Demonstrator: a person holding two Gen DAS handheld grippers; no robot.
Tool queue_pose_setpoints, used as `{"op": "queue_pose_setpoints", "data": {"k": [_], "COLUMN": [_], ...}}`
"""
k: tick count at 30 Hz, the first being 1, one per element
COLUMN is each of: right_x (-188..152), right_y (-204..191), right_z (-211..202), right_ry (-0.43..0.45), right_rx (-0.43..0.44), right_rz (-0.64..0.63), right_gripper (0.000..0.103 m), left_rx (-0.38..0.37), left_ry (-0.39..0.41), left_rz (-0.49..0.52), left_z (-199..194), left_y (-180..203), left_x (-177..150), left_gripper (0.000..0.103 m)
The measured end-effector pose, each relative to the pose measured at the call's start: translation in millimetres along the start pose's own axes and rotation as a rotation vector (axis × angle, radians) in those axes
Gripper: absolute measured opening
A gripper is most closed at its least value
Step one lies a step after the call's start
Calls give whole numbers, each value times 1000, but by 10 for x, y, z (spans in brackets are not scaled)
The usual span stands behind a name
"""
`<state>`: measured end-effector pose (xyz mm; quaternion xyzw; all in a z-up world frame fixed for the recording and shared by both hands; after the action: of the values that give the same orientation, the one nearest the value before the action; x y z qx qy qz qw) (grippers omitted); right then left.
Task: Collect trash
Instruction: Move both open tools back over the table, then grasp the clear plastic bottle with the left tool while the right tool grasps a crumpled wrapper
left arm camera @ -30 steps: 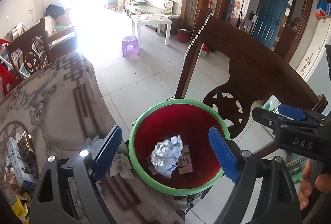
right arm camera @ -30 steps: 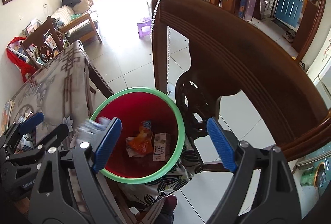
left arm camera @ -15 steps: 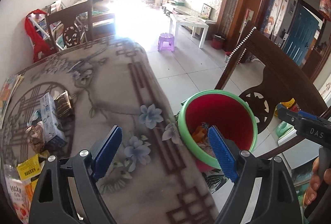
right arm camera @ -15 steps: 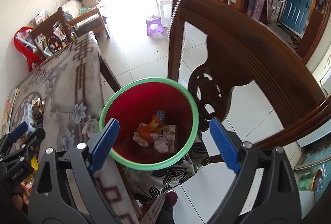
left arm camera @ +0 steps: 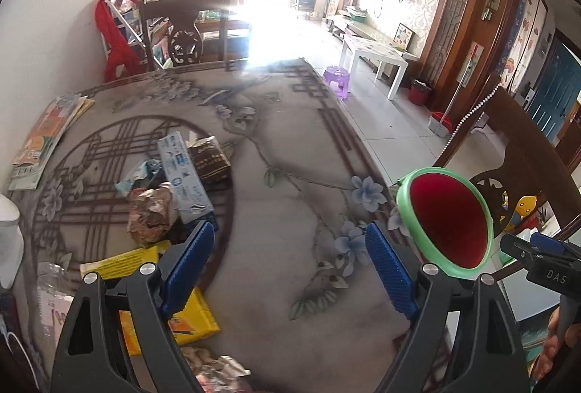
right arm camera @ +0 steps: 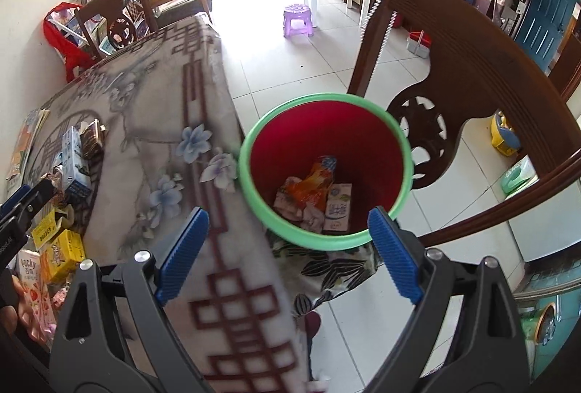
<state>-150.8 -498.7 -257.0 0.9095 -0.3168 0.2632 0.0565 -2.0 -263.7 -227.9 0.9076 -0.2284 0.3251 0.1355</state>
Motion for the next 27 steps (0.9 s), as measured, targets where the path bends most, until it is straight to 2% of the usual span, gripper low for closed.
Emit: {"op": "queue_pose_setpoints", "data": {"k": [5, 10, 15, 21, 24, 27], "right_x": [-142, -325, -534, -694, -768, -805], "right_y": [-593, -1347, -1997, -2357, -2453, -2484], "right_z": [23, 16, -37, -217, -264, -300], "right_ry": [-16, -41, -46, -15, -19, -19], "right_rx": [32, 80, 130, 135, 123, 108], "right_rz": [13, -58, -89, -108, -104, -100], "right_gripper": [88, 88, 88, 88, 88, 88], "left_rx": [58, 151, 243, 241, 216, 179], "left_ry": [-2, -9, -88, -190, -246, -285], "left_rz": [7, -77, -160, -292, -367, -373], "left_z": [-208, -415, -396, -162, -10, 123], "left_y": [-710, -1657, -2487, -3072, -3205, -3184], "left_x": [-128, -294, -583, -988, -1172, -1281], "left_gripper": [81, 81, 81, 81, 81, 81]}}
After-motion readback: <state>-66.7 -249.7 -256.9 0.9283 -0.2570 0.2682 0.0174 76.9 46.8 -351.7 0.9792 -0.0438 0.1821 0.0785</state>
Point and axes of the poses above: each gripper's, at about its wrist camera, not at the fingertips, and z roughly the way its jaws point, y to its right, x to its top, the point moved 9 cm from there along z, roughly the way its jaws point
